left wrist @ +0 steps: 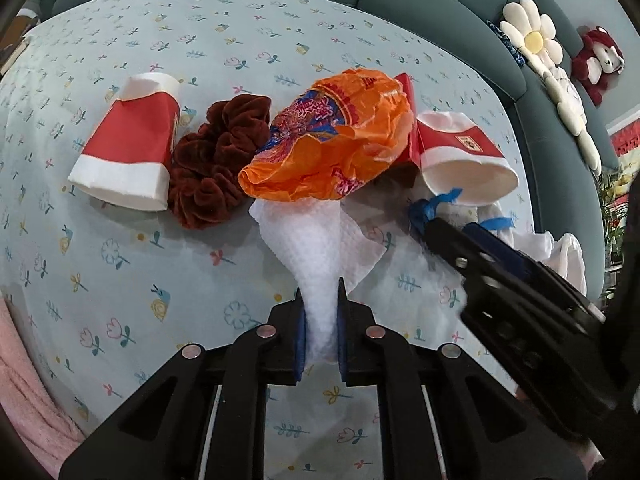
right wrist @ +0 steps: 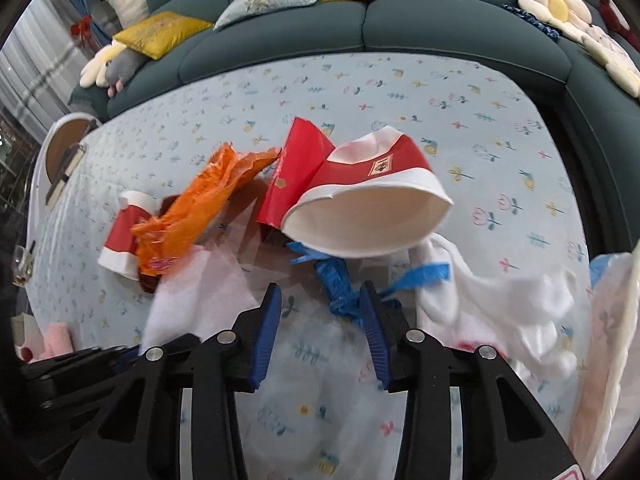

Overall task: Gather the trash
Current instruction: 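Grasp the white tissue with the left tool while the right tool grasps the blue ribbon, then carry the tissue and ribbon over the bin and open both tools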

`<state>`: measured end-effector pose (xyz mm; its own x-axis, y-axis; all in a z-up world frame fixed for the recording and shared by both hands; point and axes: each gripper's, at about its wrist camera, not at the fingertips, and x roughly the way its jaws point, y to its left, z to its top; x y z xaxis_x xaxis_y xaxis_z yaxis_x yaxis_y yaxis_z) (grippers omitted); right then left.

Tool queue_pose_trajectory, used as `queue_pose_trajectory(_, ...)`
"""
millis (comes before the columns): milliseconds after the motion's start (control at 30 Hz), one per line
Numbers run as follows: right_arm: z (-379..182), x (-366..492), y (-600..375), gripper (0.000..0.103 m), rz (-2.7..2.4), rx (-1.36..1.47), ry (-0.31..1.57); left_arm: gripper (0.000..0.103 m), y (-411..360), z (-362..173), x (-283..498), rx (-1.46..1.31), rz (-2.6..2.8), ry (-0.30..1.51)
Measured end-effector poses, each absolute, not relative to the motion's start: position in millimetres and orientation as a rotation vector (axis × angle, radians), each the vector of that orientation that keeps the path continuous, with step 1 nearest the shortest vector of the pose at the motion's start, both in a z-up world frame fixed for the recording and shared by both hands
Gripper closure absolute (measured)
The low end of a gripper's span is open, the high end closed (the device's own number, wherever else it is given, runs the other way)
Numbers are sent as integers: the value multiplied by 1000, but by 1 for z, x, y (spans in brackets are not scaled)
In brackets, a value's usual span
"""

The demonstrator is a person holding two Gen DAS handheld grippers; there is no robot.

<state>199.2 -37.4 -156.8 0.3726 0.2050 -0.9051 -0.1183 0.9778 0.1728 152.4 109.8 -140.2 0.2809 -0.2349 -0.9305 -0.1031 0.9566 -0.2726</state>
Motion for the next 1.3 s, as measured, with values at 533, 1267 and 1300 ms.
queue_pose_trajectory(533,-181,195,-48,88,189,52,1232,92,92,-147,154,-291,-126,1308)
queue_pose_trajectory(1267,-75,108,-130,92,156,270,1005,92,10,-77,111,-196,-295,1179)
queue_pose_trajectory(1300,-72,105,-135,92,151,274,996,92,7,-74,109,-190,-303,1174)
